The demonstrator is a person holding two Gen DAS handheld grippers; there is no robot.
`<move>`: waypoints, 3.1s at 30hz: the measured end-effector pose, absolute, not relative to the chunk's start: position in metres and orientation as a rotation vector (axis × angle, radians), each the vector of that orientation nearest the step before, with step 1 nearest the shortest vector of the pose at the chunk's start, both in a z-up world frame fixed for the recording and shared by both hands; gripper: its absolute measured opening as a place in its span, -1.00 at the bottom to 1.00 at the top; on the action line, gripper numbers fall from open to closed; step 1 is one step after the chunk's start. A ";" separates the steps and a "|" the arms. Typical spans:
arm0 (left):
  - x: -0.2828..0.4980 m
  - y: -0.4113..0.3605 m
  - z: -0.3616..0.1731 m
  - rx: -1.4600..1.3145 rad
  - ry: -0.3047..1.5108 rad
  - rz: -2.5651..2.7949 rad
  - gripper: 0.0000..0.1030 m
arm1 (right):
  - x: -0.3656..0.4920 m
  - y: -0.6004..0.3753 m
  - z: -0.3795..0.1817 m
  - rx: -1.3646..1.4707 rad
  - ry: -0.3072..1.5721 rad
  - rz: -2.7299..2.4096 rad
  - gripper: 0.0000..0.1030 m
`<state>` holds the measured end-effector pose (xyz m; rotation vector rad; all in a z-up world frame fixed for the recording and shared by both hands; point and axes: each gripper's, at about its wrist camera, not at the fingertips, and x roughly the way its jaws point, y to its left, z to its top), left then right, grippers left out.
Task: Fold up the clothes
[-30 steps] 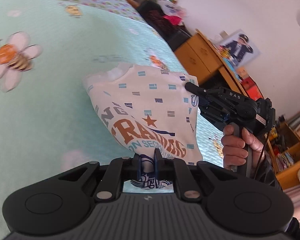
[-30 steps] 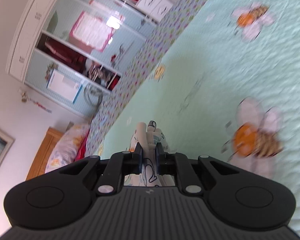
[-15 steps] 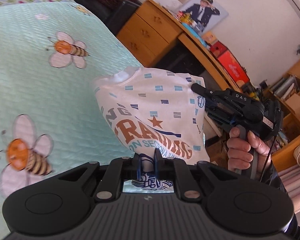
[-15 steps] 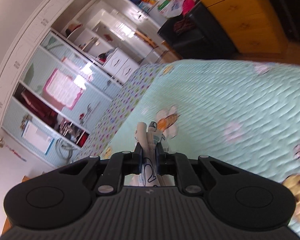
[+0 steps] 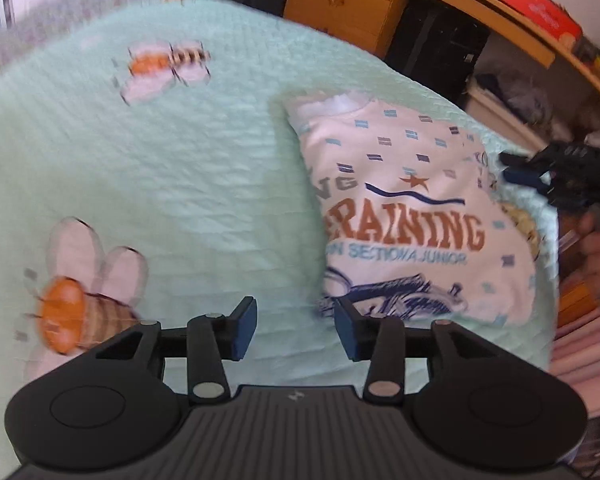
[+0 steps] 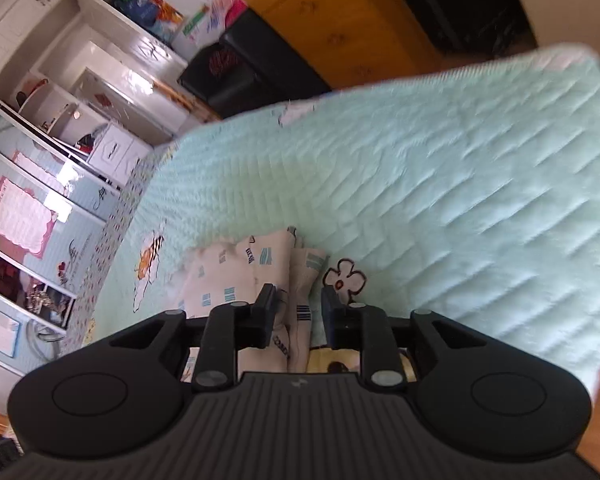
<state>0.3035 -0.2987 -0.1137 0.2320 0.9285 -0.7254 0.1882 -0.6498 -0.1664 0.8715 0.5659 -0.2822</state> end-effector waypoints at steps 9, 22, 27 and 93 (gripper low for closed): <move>0.274 -0.321 -0.091 0.218 0.779 -0.891 -0.09 | 0.150 -0.552 -0.141 0.742 0.561 0.019 -0.45; 0.272 -0.321 -0.113 0.168 0.823 -0.963 -0.14 | 0.167 -0.553 -0.162 0.658 0.551 0.003 0.25; 0.274 -0.328 -0.112 0.162 0.798 -0.998 -0.13 | 0.178 -0.594 -0.163 0.815 0.476 -0.042 -0.23; 0.246 -0.340 -0.022 0.323 0.835 -0.526 0.29 | 0.169 -0.506 -0.023 0.472 0.764 -0.413 0.54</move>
